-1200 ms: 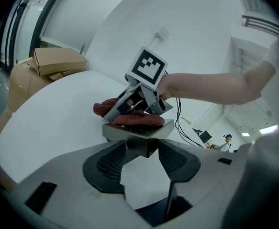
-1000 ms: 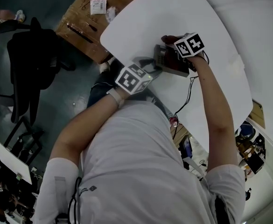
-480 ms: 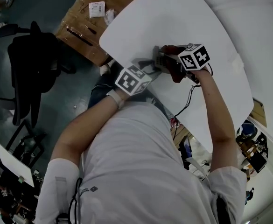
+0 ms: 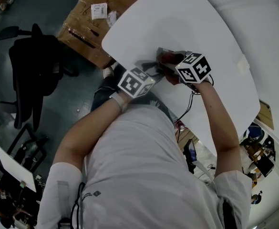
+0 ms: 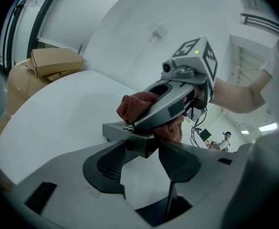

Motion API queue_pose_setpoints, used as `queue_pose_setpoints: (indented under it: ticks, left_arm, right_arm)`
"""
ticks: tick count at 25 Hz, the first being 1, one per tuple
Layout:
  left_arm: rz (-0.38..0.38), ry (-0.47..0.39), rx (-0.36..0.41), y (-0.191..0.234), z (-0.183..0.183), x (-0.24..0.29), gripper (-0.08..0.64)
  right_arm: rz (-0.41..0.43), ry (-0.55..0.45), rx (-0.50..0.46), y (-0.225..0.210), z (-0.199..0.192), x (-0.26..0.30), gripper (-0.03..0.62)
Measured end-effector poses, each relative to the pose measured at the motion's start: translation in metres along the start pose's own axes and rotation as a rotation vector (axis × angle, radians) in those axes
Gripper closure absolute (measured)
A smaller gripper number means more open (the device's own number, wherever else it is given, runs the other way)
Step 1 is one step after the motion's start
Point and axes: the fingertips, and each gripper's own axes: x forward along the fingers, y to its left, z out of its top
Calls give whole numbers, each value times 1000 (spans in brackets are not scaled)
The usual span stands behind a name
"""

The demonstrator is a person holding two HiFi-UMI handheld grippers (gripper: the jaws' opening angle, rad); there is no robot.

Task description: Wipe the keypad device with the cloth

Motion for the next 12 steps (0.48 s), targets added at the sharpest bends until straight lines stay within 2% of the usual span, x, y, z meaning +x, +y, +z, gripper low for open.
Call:
queue_pose_setpoints:
  ticks: [8, 12]
  left_arm:
    - [-2, -4, -1, 0, -1, -1, 341]
    - [-1, -3, -7, 1, -2, -2, 341]
  right_arm:
    - [52, -58, -47, 24, 8, -5, 492]
    - [47, -47, -9, 15, -5, -14, 492]
